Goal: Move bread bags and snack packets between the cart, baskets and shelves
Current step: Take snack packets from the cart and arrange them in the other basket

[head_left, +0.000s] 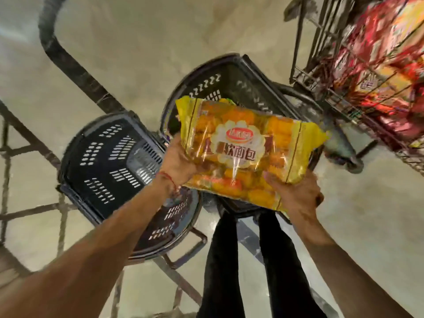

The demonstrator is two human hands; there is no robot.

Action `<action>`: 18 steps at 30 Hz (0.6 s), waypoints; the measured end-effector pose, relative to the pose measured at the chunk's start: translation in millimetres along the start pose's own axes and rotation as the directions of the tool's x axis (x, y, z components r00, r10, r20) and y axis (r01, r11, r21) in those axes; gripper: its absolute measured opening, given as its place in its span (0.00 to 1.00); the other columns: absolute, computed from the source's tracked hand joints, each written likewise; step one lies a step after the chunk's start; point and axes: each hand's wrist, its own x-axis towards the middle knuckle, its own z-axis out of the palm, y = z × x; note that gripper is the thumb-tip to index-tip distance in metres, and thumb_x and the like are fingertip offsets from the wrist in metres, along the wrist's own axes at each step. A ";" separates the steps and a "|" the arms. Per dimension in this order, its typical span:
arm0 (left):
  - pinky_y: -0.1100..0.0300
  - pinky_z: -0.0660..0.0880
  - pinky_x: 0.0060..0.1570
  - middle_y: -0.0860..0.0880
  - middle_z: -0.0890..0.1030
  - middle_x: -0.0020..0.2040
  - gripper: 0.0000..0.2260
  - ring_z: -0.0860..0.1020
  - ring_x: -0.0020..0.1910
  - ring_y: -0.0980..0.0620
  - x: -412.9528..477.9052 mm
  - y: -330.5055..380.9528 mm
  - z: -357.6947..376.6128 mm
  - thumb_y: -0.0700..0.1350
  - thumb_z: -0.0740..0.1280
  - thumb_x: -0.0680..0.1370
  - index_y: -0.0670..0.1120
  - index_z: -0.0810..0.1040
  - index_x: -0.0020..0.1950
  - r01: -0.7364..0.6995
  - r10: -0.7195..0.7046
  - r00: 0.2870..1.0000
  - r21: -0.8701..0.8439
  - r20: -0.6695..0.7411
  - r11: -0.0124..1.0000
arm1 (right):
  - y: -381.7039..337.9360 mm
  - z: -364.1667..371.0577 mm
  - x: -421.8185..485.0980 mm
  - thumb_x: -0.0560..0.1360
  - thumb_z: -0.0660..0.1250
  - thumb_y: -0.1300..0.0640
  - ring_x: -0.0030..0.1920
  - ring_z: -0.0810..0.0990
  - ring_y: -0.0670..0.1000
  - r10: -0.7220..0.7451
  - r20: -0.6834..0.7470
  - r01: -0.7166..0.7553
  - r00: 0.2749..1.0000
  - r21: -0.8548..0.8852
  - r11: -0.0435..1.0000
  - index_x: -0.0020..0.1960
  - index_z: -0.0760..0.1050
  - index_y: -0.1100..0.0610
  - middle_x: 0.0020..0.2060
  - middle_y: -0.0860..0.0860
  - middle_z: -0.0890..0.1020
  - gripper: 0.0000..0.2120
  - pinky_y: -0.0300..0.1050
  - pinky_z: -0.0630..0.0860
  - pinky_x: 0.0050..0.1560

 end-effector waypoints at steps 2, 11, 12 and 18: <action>0.57 0.77 0.63 0.51 0.83 0.57 0.42 0.82 0.57 0.56 30.1 -8.8 -0.4 0.55 0.87 0.55 0.46 0.77 0.65 -0.070 0.070 0.998 0.106 0.009 0.992 | 5.9 28.8 10.4 0.57 0.80 0.25 0.64 0.83 0.53 -0.006 -0.044 0.009 0.999 0.073 0.997 0.70 0.78 0.51 0.62 0.50 0.84 0.49 0.56 0.78 0.68; 0.50 0.74 0.69 0.52 0.74 0.67 0.53 0.76 0.64 0.51 144.9 -52.3 22.8 0.63 0.84 0.51 0.54 0.67 0.73 -0.032 0.025 0.999 0.314 0.028 0.949 | 49.9 127.5 77.4 0.62 0.86 0.45 0.59 0.83 0.49 0.130 -0.048 -0.124 0.990 0.119 0.985 0.69 0.75 0.56 0.59 0.48 0.84 0.41 0.44 0.75 0.61; 0.51 0.72 0.71 0.54 0.73 0.70 0.54 0.74 0.67 0.51 156.6 -55.7 31.0 0.62 0.85 0.53 0.56 0.64 0.75 -0.062 0.050 0.998 0.313 0.045 0.948 | 56.1 136.1 84.0 0.63 0.85 0.46 0.60 0.82 0.52 0.143 -0.070 -0.134 0.987 0.117 0.984 0.69 0.74 0.57 0.58 0.50 0.84 0.40 0.43 0.74 0.60; 0.50 0.70 0.72 0.48 0.72 0.74 0.43 0.74 0.64 0.48 225.5 -106.9 68.6 0.53 0.84 0.64 0.51 0.67 0.73 0.011 -0.079 0.992 0.580 0.093 0.815 | 105.5 175.4 119.6 0.70 0.82 0.55 0.63 0.80 0.47 0.217 0.007 -0.216 0.976 0.137 0.967 0.71 0.72 0.62 0.61 0.50 0.81 0.34 0.25 0.71 0.54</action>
